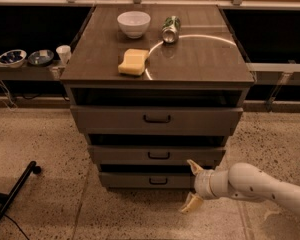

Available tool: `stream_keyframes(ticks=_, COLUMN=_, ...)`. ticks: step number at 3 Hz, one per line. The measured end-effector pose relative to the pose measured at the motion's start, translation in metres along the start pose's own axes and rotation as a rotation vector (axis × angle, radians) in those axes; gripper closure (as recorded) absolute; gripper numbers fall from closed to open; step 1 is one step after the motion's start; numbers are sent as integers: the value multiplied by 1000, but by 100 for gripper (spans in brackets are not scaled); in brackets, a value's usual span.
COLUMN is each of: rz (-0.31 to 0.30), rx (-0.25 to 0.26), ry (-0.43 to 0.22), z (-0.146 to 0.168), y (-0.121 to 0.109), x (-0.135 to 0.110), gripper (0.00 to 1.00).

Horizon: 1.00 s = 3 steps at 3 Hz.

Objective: Open bottom drawer

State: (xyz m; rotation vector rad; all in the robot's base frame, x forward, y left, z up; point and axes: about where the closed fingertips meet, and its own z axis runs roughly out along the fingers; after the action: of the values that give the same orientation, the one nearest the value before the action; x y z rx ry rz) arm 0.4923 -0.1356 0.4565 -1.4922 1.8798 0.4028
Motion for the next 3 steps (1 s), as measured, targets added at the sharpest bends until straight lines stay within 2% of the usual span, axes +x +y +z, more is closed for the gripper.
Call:
stream_keyframes(ticks=1, rz=-3, rx=-13, ry=-7, z=17, y=-9, x=24, gripper=0)
stream_keyframes(ticks=2, rz=-52, rx=-24, ry=-63, z=53, y=-18, x=79, gripper=0)
stream_keyframes(ticks=3, rz=-53, rx=-81, ry=-117, z=98, y=0, x=123, gripper=0)
